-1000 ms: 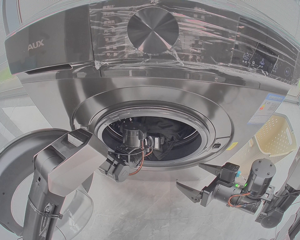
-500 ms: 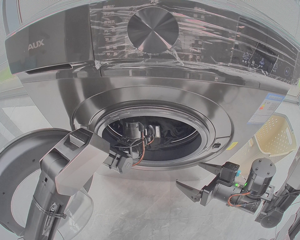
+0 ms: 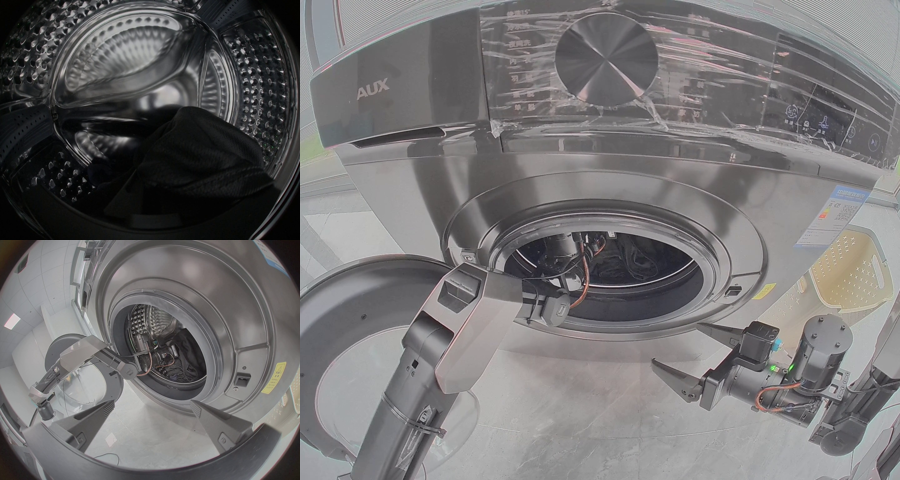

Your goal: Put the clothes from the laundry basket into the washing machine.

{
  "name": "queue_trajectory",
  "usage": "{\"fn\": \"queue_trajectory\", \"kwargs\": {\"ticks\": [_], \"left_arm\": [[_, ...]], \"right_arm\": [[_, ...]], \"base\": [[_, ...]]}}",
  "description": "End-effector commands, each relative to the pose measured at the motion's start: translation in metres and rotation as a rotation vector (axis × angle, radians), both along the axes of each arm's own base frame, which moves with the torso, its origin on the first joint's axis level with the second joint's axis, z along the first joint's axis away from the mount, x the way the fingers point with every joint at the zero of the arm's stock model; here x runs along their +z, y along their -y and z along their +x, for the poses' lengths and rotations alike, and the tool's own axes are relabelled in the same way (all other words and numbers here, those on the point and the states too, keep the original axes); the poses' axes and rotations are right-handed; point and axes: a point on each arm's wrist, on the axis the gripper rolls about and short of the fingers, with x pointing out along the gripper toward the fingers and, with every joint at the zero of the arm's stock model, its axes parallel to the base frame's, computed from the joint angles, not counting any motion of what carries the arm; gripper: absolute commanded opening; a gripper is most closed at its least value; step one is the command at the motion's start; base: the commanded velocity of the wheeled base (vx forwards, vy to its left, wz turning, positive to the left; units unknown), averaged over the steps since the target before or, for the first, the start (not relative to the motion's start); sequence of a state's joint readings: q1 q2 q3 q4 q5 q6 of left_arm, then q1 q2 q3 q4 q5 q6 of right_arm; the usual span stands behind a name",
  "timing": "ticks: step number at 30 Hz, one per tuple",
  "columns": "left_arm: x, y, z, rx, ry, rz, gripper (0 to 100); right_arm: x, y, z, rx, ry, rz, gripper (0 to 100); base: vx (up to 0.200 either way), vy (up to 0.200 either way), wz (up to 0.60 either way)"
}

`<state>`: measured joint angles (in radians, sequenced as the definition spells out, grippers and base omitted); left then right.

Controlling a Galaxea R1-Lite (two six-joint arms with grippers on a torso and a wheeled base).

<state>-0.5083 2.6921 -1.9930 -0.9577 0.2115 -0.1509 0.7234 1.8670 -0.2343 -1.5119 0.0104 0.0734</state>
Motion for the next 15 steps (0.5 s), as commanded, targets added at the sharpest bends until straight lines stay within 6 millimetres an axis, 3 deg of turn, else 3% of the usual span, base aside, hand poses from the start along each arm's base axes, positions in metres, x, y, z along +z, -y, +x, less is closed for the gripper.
{"fn": "queue_trajectory", "kwargs": {"ticks": [1,4,6,15], "left_arm": [[-0.003,0.000,0.001,0.002,-0.006,0.000,100],[-0.001,0.006,-0.002,-0.010,-0.010,-0.017,100],[0.011,0.013,-0.010,-0.011,-0.005,-0.033,100],[0.015,0.021,-0.077,-0.080,-0.168,0.090,100]], "right_arm": [[0.000,-0.001,0.000,0.002,0.000,0.000,100],[0.000,0.000,0.000,0.001,0.000,0.000,100],[0.000,0.000,0.000,0.001,-0.002,-0.001,100],[0.000,0.001,-0.001,-0.001,-0.002,-0.001,100]], "base": [[0.000,0.000,0.00],[0.000,0.000,0.00],[0.000,0.000,0.00],[0.000,0.000,0.00]]}}
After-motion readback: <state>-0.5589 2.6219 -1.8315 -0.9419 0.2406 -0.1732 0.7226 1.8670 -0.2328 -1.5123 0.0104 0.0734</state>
